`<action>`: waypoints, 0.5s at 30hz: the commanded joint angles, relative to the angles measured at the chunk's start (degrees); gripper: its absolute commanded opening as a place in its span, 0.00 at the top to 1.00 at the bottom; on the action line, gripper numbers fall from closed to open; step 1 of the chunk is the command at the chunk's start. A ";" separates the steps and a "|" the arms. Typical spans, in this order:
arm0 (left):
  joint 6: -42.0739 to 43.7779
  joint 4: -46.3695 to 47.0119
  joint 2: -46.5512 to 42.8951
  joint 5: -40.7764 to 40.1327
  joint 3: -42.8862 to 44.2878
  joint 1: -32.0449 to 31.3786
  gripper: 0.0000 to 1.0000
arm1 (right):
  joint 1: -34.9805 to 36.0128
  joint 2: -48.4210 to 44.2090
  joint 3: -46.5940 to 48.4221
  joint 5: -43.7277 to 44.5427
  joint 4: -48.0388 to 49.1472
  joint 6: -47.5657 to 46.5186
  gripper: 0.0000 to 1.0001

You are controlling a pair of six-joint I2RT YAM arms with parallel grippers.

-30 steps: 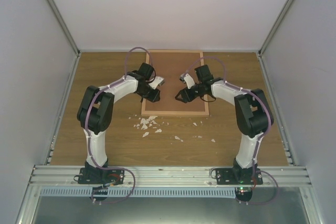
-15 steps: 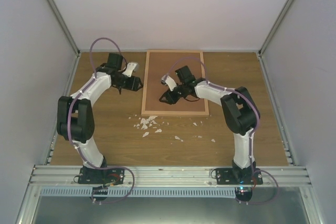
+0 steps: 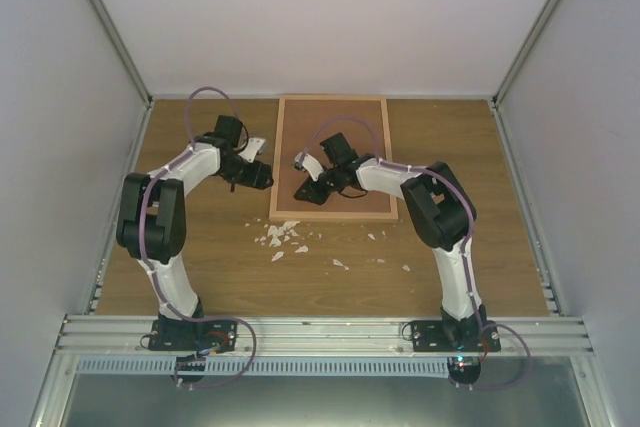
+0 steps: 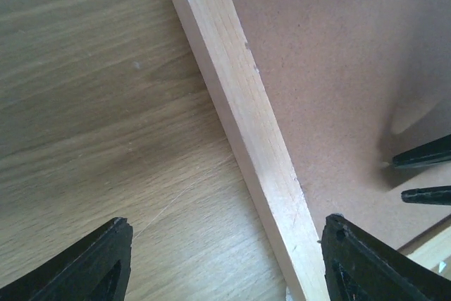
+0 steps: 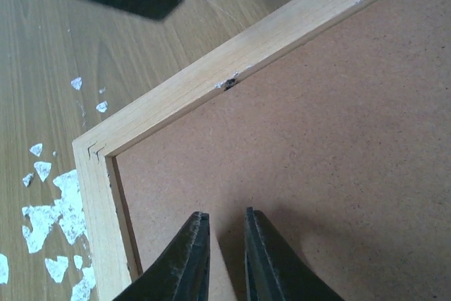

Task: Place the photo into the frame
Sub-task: Install the photo frame at the center of the board.

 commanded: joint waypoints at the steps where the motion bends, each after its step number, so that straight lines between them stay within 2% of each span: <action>1: 0.42 2.10 2.78 -2.45 0.50 -1.99 0.25 | 0.48 3.41 -0.10 1.02 -1.34 -1.24 0.85; 6: -0.22 2.86 4.19 -4.24 0.41 -2.06 0.26 | 0.57 3.59 -2.13 5.80 -2.00 -3.41 0.91; 15: -0.59 3.02 5.86 -2.67 0.98 -1.91 0.27 | 0.57 3.41 -6.38 10.67 -2.16 -5.64 0.91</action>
